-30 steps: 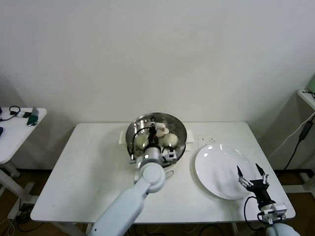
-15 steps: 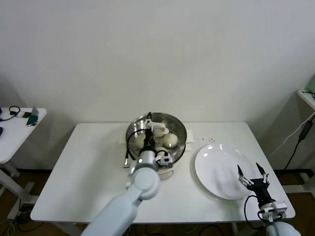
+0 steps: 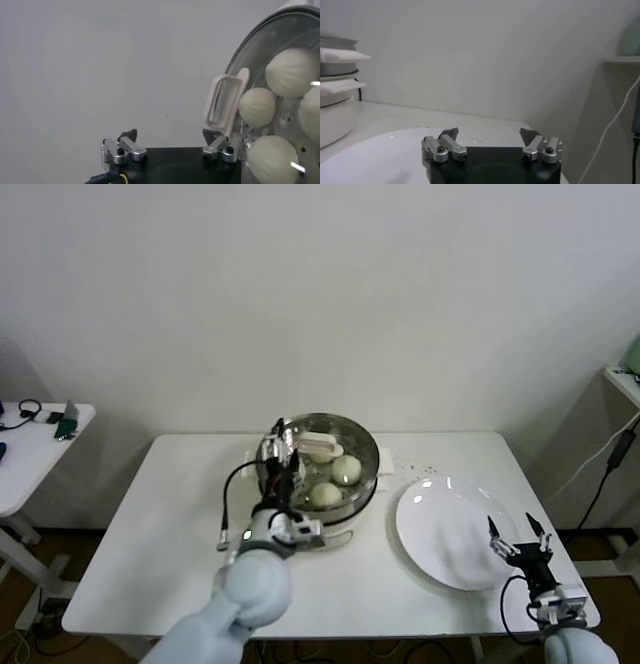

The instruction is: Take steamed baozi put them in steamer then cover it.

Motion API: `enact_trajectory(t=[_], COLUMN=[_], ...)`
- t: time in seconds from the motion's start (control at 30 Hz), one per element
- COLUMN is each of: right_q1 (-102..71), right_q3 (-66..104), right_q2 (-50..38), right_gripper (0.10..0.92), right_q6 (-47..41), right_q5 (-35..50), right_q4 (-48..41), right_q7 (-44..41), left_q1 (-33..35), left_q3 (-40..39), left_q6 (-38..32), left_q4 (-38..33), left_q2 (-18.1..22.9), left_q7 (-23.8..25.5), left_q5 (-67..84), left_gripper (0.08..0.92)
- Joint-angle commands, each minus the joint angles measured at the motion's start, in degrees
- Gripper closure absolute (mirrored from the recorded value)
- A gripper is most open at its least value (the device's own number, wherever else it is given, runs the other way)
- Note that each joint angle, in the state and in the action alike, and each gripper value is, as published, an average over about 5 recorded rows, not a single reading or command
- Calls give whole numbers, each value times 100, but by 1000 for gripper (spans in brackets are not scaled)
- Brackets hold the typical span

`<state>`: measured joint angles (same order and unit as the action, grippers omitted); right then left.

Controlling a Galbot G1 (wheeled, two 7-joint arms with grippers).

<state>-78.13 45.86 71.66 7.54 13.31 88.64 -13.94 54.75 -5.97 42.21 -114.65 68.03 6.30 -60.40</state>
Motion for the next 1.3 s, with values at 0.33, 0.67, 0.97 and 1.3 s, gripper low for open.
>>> enact_trajectory(t=[0.33,0.67,0.97,1.3], right_q1=[-252,-352,-398,-381], right_q3=[-161,-337,-454,-486], right_q2=[-21,-98,-226,-247], right_gripper=[203,203,203,203], right_q6=[-52,-38,-10,-3], right_q5=[167,230,497,509], right_q4=[500,601,596,654], right_q7=[-19,-101,-208,-243], left_q1=[3059,3748,3620,3524], left_q3=[3894,4607,4595,4671], left_q6=[-3671,-5161,-5400,-5347], left_q4=[-736,289,923,806], left_q2=[-169,1087,1420,1431], left_q7=[-2254,-1722,-1277,-907], left_q5=[4972,6404,6528,6502], left_gripper=[177,177,177,177])
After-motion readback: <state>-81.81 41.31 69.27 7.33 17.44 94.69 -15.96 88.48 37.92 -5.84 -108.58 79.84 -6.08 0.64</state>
